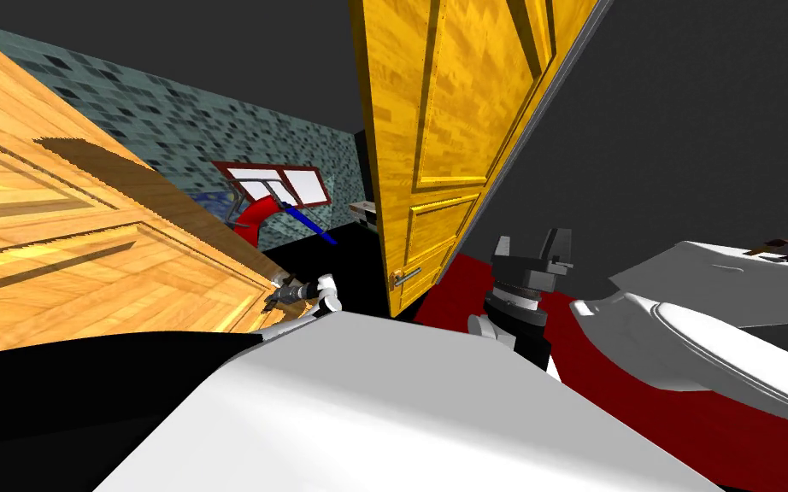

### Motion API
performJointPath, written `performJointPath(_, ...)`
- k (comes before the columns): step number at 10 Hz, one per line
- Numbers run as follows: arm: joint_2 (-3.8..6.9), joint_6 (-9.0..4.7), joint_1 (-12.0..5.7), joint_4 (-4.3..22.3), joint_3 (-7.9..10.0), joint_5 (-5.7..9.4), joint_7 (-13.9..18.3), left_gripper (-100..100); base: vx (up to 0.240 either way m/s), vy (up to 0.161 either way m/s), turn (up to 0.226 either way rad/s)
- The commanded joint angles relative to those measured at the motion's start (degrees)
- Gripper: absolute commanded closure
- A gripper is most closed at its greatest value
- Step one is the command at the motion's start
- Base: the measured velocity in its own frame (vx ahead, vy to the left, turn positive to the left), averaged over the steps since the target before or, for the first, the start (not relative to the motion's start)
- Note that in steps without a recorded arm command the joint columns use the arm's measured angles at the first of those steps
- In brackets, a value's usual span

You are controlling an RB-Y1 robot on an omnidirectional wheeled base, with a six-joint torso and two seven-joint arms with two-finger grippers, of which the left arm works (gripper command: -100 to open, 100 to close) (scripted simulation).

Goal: Push the door open

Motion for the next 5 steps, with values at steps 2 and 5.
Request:
performJointPath(2, 1.73, -2.13, -0.57, 0.29, 1.79, 1.19, -0.40, 100, 0.014, 0.147, -0.201)
performJointPath(5, 1.77, -4.88, 0.29, 0.38, 3.63, 2.19, -0.45, 100, -0.020, 0.096, -0.047)
